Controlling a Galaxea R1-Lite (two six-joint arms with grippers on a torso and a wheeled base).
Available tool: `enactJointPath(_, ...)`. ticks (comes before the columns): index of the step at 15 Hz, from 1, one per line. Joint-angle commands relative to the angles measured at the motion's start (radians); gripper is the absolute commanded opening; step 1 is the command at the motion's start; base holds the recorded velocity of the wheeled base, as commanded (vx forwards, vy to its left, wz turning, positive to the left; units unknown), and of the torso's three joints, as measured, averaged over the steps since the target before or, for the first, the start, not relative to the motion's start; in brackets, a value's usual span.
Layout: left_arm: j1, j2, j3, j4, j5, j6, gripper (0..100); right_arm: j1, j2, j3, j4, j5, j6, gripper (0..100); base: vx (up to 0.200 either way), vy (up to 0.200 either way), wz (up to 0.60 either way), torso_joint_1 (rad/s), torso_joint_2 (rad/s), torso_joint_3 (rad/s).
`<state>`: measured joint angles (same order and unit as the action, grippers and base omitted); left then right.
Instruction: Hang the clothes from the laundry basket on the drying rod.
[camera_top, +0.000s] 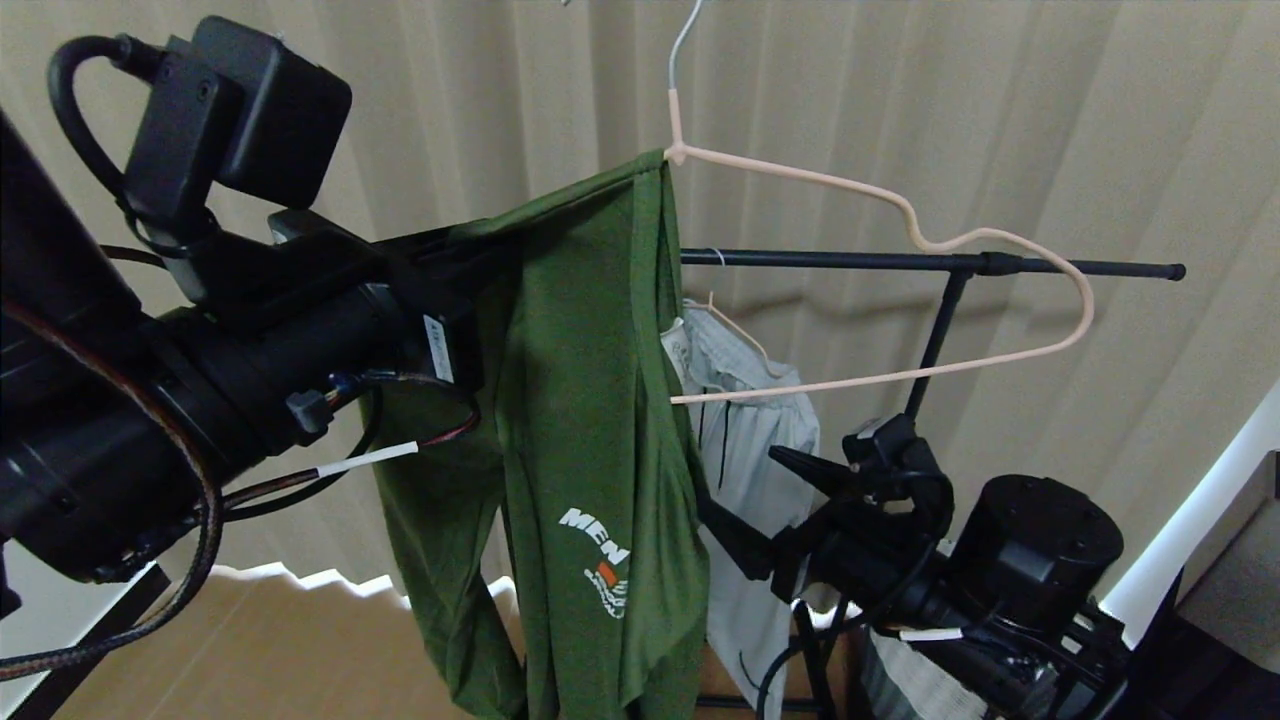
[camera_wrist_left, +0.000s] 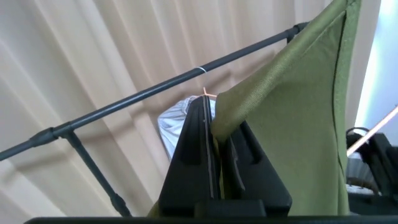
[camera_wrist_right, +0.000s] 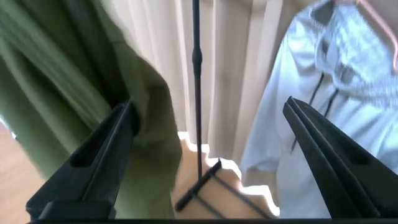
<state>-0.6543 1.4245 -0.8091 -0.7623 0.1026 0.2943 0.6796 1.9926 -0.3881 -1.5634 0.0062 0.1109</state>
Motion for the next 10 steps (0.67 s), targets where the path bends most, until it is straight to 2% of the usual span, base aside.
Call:
enactJointPath(1,0.015,-0.001,0.001,0.000,-0.001,0.005,0,-0.005,-0.009,0.041,-0.007,0.000,-0.005,100,0.000,0.000,0.00,0.000,0.00,0.000)
enactJointPath(8,0.022,-0.001,0.002,0.005,0.000,0.006,0,-0.068,-0.021,0.123,-0.007,-0.003,-0.076,100,0.000,0.000,0.00,0.000,0.00,0.000)
enactJointPath(9,0.041,0.001,0.005,0.005,0.000,0.019,0,-0.084,-0.032,0.132,-0.007,-0.003,-0.083,0,0.000,0.000,0.00,0.000,0.00,0.000)
enactJointPath(10,0.054,0.004,0.013,0.005,0.000,0.048,0,-0.098,-0.040,0.135,-0.007,-0.003,-0.092,0,0.000,0.000,0.00,0.000,0.00,0.000)
